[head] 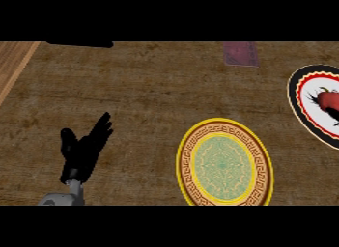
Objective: Pick the bell pepper from the plate and place it in the plate
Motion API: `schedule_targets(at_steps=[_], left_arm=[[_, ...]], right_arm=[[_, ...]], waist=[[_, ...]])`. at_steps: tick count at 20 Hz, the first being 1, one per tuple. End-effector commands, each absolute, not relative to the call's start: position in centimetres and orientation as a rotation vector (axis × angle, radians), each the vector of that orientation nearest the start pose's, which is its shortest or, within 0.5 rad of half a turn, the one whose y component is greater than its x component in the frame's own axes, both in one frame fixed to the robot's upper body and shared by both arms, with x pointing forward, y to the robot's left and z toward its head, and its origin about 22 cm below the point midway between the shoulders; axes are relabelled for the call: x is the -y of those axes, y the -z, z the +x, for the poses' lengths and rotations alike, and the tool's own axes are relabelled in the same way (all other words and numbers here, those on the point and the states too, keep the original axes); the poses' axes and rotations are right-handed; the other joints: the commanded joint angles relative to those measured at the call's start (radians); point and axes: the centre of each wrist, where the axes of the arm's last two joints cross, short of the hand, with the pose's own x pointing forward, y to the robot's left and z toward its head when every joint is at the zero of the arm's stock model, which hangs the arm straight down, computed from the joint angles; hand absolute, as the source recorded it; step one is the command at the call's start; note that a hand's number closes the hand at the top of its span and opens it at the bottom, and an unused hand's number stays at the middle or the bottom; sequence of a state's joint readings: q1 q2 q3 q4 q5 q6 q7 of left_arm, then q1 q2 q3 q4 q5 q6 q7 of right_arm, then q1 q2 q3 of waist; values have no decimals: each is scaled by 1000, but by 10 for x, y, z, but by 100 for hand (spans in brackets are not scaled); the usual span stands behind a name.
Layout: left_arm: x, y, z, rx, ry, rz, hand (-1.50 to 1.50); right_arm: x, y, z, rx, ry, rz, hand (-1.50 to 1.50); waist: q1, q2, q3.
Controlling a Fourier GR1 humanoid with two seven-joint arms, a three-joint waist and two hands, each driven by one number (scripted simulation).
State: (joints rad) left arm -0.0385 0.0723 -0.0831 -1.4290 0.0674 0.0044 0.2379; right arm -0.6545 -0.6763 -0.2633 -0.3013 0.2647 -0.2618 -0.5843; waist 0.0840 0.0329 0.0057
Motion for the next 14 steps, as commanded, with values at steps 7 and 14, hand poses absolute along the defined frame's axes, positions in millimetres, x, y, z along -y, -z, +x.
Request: schedule_targets(at_steps=[7, 14], left_arm=[[-215, 27, 253, 1220, 75, -61, 0], [-222, 20, 256, 1220, 49, -48, 0]], right_arm=[[460, -25, 340, 1659, -262, -727, -150], [487, -46, 332, 1781, 32, -614, -150]], waist=[[1, 10, 7], [-18, 2, 5]])
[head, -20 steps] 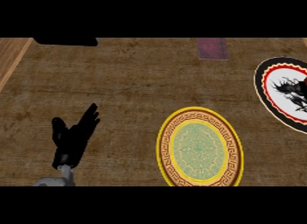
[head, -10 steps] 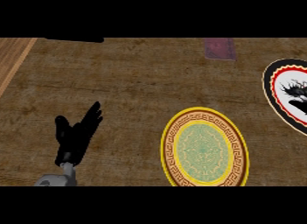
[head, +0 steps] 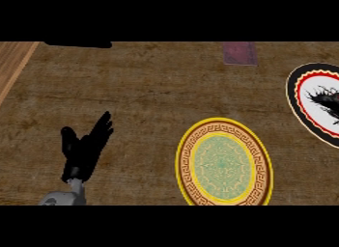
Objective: Pick the bell pepper from the plate and place it in the plate
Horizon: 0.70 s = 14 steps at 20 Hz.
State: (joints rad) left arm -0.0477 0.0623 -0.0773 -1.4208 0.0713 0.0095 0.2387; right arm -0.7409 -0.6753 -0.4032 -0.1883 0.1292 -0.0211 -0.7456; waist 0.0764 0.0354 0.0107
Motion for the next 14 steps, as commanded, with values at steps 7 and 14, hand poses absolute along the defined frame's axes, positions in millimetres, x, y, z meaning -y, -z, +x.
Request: schedule_targets(at_steps=[7, 14], left_arm=[[-222, 31, 242, 1213, 34, -37, 0], [-235, 34, 237, 1202, 30, -22, 0]], right_arm=[[531, -47, 287, 1737, 25, -412, -150], [560, -37, 240, 1728, -82, -310, -150]], waist=[[-23, -8, -1], [-31, -8, 1]])
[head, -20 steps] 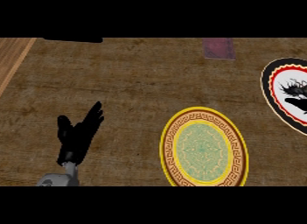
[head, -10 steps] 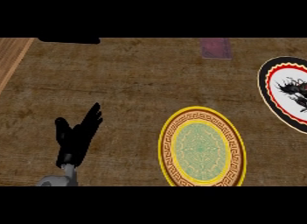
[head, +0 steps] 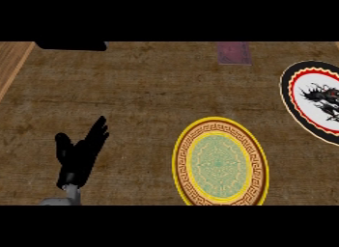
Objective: Pick the bell pepper from the plate and place it in the plate
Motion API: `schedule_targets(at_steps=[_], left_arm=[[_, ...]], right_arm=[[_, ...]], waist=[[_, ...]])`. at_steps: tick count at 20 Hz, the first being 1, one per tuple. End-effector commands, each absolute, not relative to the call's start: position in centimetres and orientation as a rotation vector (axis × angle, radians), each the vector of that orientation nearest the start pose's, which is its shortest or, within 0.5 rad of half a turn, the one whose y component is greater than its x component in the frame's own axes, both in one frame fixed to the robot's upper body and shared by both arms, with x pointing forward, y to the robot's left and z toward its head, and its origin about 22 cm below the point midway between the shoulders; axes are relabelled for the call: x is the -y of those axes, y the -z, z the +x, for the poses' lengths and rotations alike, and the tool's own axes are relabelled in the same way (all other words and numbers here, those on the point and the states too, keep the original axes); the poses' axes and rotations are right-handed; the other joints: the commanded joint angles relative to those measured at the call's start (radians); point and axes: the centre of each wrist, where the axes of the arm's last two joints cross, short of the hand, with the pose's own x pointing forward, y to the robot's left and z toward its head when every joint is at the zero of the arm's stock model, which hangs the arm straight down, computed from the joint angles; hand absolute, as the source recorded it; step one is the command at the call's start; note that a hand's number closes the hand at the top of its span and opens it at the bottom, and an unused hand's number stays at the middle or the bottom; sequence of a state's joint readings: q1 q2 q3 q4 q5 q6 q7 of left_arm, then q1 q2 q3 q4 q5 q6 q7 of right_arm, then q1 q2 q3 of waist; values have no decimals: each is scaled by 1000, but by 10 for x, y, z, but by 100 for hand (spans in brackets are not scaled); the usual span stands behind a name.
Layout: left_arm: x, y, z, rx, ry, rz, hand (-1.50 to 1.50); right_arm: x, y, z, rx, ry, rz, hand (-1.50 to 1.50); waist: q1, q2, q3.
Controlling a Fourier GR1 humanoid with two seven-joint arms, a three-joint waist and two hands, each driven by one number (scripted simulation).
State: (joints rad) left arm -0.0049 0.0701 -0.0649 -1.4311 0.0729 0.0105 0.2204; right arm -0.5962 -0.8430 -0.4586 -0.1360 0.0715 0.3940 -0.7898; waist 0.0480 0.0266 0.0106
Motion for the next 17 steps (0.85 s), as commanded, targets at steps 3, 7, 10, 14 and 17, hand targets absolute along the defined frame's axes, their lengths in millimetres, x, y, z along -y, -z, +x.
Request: schedule_targets(at_steps=[3, 7, 10, 14, 17], left_arm=[[-236, 23, 247, 1214, 40, -29, 0], [-235, 30, 235, 1201, 38, -27, 0], [-242, 28, 232, 1199, 27, -21, 0], [-232, 28, 236, 1197, 18, -19, 0], [-232, 31, 240, 1203, 24, -35, 0]], right_arm=[[577, -62, 233, 1727, -110, -307, -150], [576, -40, 214, 1682, -212, -340, -150], [578, -30, 199, 1670, -235, -354, -150], [587, -39, 191, 1666, -228, -364, -150], [592, -43, 185, 1649, -235, -379, -150]], waist=[[-11, -4, 0], [-10, -6, 1], [-15, -10, 0], [-20, -11, 0], [-24, -10, 0]])
